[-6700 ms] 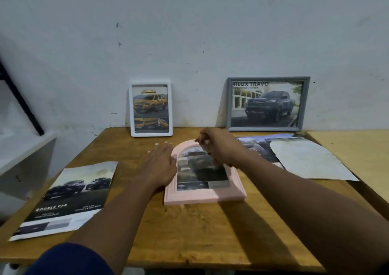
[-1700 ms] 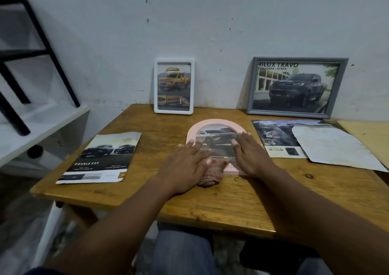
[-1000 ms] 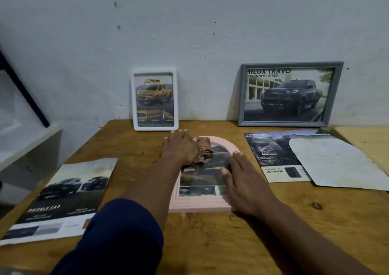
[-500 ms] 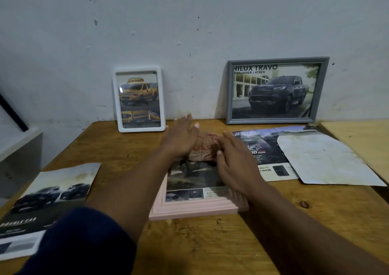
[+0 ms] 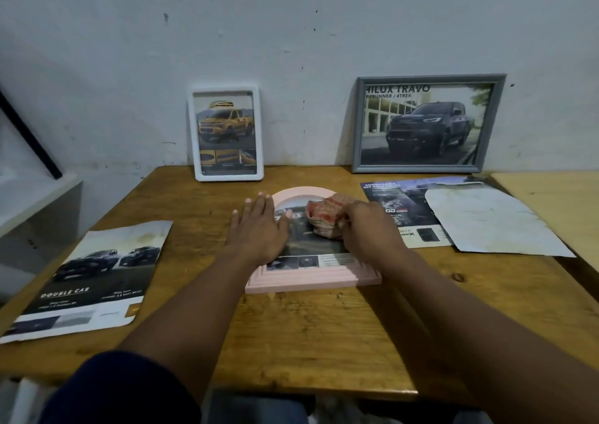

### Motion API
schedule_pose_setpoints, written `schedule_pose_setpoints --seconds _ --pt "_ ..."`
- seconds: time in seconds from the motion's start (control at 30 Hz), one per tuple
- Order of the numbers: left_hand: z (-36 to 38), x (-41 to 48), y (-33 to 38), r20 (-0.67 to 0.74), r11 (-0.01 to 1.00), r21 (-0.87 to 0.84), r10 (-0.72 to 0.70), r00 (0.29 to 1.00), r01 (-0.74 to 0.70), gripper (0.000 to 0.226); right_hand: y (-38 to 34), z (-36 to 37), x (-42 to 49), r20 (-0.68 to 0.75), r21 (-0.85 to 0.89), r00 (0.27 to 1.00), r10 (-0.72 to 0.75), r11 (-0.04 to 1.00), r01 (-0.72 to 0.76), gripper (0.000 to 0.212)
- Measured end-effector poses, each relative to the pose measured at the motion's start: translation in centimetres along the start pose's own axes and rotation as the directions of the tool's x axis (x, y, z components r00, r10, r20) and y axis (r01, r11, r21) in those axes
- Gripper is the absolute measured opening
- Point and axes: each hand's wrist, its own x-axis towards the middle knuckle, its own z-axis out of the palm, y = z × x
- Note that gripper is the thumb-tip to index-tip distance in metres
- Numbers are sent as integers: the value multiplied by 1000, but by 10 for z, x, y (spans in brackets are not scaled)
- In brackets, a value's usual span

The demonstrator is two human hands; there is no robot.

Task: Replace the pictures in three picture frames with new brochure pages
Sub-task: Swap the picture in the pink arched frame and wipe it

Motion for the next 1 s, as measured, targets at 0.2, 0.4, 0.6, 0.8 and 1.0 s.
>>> schedule_pose_setpoints --seconds 0.2,0.4,0.6,0.8,1.0 --pt "-10 -14 3 -232 998 -54 3 973 -16 70 5 -67 -29 258 59 965 50 996 -67 19" --pt "-20 -30 -3 -122 937 -349 -68 990 21 54 29 -118 -61 386 -242 910 152 968 -58 19" --pt "-24 -49 -7 -123 964 -256 -98 987 64 48 15 -93 -49 273 -164 945 177 977 -135 30" --pt "-31 -47 1 -83 929 -329 -206 975 169 37 -27 -63 -29 366 89 901 233 955 -283 38" --pt "-39 -41 1 19 806 -504 -349 937 311 32 -31 -45 -13 292 266 888 355 862 -432 43"
